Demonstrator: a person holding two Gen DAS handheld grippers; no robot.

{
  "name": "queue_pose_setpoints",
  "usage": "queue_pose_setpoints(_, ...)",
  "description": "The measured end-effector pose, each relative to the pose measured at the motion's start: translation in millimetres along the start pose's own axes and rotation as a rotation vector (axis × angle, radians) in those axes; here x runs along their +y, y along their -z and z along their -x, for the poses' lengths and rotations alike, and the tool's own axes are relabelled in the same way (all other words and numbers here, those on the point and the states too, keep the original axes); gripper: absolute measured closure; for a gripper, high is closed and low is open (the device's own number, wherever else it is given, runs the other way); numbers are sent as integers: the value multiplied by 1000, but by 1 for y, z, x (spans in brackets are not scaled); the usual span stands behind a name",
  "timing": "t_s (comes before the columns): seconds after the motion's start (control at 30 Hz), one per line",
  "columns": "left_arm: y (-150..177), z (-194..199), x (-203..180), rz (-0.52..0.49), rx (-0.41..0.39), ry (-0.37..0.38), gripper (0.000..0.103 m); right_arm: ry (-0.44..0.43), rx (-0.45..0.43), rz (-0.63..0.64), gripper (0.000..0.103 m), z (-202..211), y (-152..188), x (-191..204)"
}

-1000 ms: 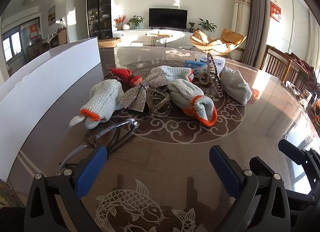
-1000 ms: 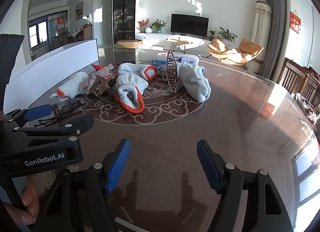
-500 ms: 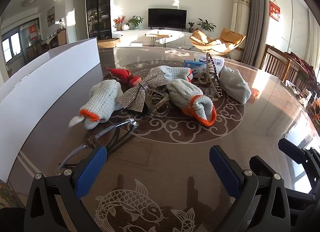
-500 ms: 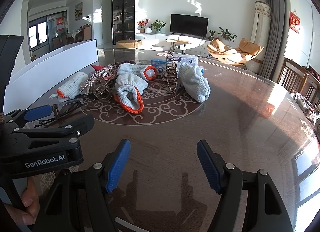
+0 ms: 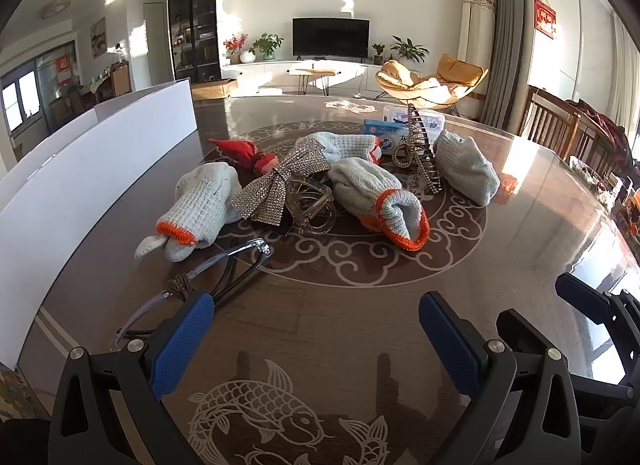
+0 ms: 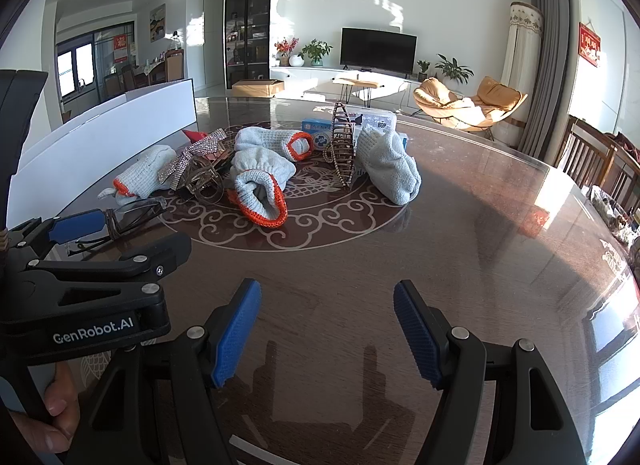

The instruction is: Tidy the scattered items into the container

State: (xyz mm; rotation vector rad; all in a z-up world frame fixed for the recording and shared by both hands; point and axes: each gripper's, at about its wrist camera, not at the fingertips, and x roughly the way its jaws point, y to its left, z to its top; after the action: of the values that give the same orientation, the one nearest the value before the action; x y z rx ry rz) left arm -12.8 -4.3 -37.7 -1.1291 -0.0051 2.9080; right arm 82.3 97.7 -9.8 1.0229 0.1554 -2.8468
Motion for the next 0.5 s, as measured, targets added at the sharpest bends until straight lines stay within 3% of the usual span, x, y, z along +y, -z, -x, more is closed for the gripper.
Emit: queue_pose_setpoints(0.5, 1, 2, -1, -9, -3, 6, 0, 5, 11, 8, 32, -2, 0, 2)
